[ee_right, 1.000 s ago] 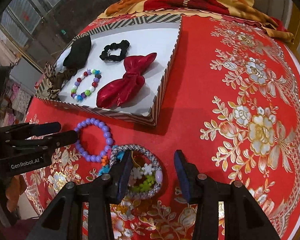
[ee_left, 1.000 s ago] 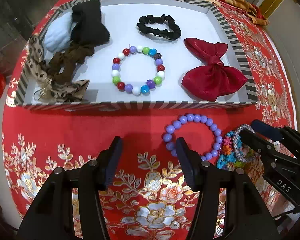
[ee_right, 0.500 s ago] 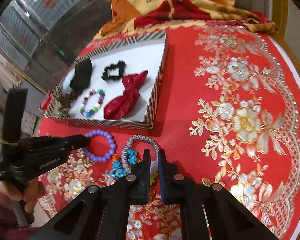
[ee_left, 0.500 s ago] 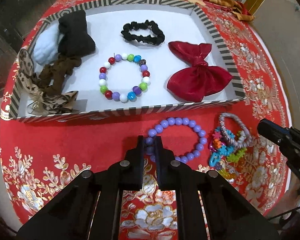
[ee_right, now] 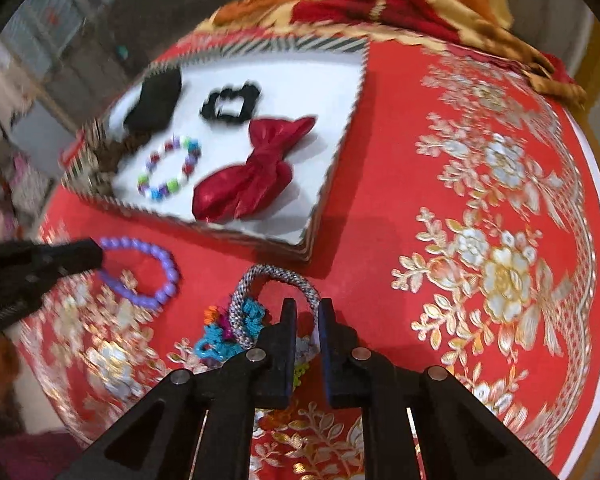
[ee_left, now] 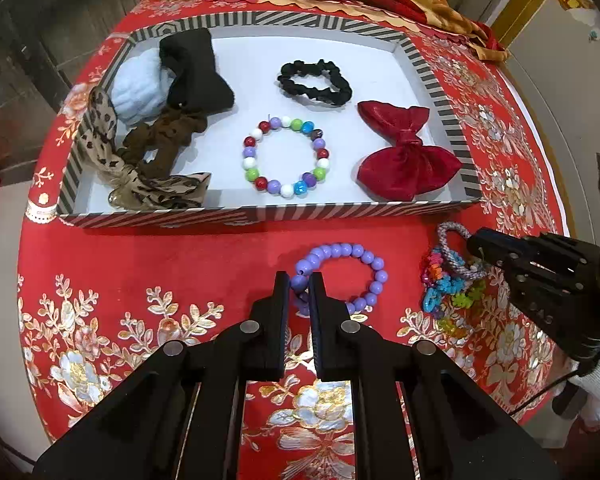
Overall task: Organize jewelry
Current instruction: 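Grasp the purple bead bracelet with left tool while right grasps grey braided bracelet, then carry both bracelets into the tray and open both tools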
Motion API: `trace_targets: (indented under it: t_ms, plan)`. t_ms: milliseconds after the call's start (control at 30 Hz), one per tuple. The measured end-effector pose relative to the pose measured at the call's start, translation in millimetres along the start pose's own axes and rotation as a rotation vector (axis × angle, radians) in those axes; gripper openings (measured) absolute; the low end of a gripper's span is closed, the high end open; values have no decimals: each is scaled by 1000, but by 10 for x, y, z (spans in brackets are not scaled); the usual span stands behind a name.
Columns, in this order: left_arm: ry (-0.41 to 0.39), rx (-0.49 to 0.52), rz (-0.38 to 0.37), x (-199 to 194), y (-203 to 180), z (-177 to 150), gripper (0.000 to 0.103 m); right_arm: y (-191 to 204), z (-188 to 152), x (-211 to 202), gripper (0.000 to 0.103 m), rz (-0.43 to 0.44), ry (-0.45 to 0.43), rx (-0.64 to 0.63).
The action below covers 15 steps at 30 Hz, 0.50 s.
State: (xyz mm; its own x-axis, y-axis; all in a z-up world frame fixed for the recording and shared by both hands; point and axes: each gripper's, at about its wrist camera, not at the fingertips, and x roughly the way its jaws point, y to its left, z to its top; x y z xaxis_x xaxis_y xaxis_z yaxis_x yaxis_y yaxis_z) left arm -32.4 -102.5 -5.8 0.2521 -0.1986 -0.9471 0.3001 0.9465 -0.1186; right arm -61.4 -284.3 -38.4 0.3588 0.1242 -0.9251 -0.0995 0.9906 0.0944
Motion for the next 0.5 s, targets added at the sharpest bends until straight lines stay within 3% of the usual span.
trace_targets:
  t_ms: [267, 333, 500]
  plan:
    - [14, -6, -5, -36, 89, -42, 8, 62, 100, 140, 10, -24, 23, -69]
    - [15, -8, -5, -44, 104, -47, 8, 48, 108, 152, 16, -21, 36, -78]
    - [22, -9, -5, -33, 112, -54, 8, 85, 100, 146, 18, -32, 53, -111]
